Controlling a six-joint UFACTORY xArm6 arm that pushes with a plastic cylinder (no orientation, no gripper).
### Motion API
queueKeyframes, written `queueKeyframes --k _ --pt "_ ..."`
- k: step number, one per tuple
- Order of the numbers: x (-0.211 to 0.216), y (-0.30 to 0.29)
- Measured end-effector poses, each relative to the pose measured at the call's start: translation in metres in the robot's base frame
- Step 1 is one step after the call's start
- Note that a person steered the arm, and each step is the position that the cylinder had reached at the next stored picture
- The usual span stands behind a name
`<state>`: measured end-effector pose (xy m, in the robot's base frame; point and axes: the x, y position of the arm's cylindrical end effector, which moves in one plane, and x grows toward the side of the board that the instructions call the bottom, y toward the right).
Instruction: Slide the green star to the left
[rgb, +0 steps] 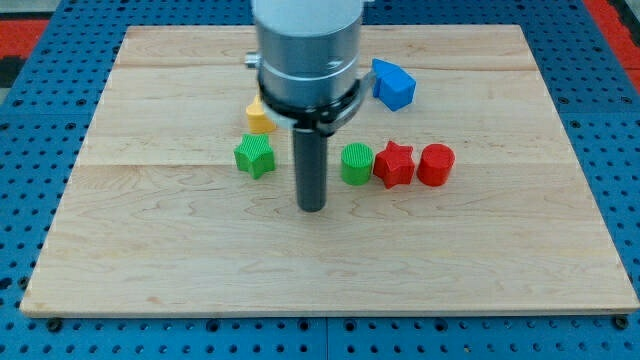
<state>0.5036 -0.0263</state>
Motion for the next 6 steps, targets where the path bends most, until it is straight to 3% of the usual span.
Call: queueKeyframes --k 1,2,6 --pt "-0.013 -0.112" --pt "-0.039 -0.181" --pt "-0.09 -0.097"
